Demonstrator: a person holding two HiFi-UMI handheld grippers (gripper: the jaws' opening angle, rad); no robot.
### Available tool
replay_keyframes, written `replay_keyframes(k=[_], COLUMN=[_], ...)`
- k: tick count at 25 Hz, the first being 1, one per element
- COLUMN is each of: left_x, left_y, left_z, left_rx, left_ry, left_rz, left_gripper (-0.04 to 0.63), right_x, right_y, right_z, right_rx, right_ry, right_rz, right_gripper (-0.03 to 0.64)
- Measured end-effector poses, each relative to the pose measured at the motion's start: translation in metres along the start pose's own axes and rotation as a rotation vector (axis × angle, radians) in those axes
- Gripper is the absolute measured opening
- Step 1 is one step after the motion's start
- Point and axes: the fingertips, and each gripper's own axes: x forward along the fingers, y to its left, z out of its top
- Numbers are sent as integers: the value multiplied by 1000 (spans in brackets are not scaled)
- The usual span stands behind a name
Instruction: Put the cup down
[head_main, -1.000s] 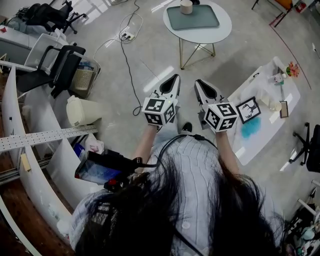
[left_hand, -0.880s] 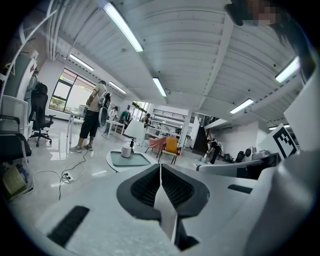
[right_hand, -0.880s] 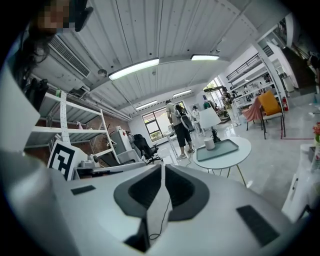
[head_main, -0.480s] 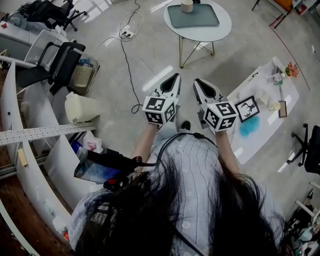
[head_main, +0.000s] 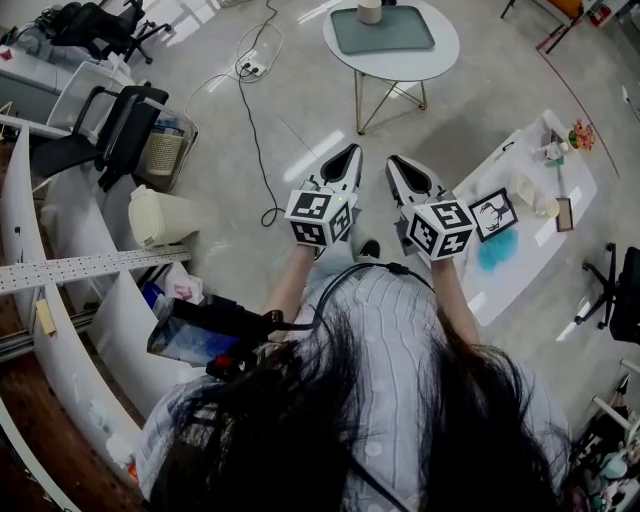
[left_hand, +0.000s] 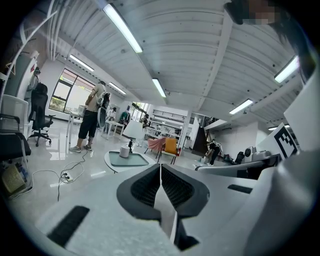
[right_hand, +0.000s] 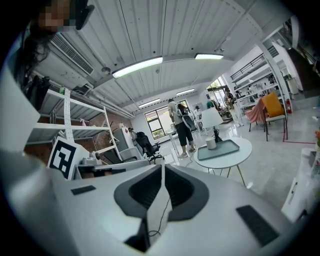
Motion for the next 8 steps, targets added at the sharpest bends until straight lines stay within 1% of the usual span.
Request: replay_keyframes(k=[8], left_x=[5], left_y=[-8], left_z=[0], left_rx=[8], left_ry=[5], left_rz=[-19], left_gripper=[18], right_x=[-4], right_y=[-2], right_z=[3], right_rx=[-6], right_ry=[-3], right_rz=[-7], right_gripper=[43])
